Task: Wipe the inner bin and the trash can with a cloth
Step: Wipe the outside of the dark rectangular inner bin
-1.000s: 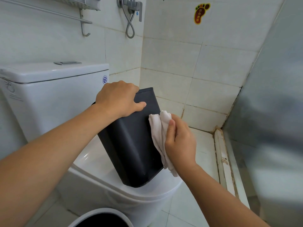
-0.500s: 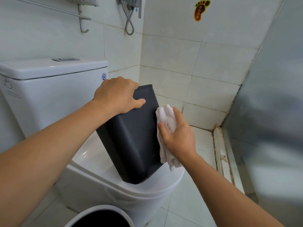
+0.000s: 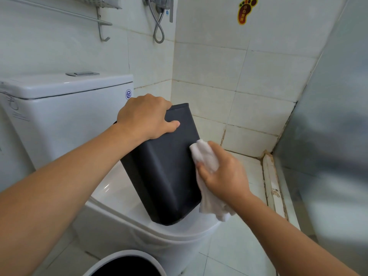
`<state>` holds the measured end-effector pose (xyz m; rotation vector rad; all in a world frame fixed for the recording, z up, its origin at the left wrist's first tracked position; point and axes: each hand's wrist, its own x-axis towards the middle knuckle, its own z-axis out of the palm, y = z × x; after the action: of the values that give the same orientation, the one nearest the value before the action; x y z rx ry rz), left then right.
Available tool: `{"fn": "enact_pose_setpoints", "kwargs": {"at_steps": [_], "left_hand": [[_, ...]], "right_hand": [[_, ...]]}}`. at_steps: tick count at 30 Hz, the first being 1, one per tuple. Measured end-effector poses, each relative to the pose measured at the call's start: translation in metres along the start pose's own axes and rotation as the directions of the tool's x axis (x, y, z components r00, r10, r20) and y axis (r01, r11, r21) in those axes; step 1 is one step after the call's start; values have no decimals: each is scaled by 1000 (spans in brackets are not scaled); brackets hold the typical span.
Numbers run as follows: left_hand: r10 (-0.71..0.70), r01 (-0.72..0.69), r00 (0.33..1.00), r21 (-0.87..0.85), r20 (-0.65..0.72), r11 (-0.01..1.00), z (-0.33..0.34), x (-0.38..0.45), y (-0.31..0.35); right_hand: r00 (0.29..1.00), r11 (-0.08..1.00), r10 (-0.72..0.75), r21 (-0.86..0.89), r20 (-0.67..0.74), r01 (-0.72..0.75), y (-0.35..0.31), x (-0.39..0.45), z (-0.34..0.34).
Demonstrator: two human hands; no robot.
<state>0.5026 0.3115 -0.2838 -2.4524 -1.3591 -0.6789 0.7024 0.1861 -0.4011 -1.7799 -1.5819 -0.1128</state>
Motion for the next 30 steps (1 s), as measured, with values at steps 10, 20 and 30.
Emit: {"fn": "enact_pose_setpoints", "kwargs": {"at_steps": [10,20,30], "left_hand": [[-4,4,1000,-26,2,1000,0,0,2],[3,-3,1000,-33,10,999,-3,0,3],[-19,19,999,-9,28,1000,-3,1,5]], "right_hand": [[998,998,54,12,-11,-54,4,8,-5],[997,989,-10,-147,77,21,14,-24,-7],[974,968,-144,-179,177,176,3,-54,-11]]}}
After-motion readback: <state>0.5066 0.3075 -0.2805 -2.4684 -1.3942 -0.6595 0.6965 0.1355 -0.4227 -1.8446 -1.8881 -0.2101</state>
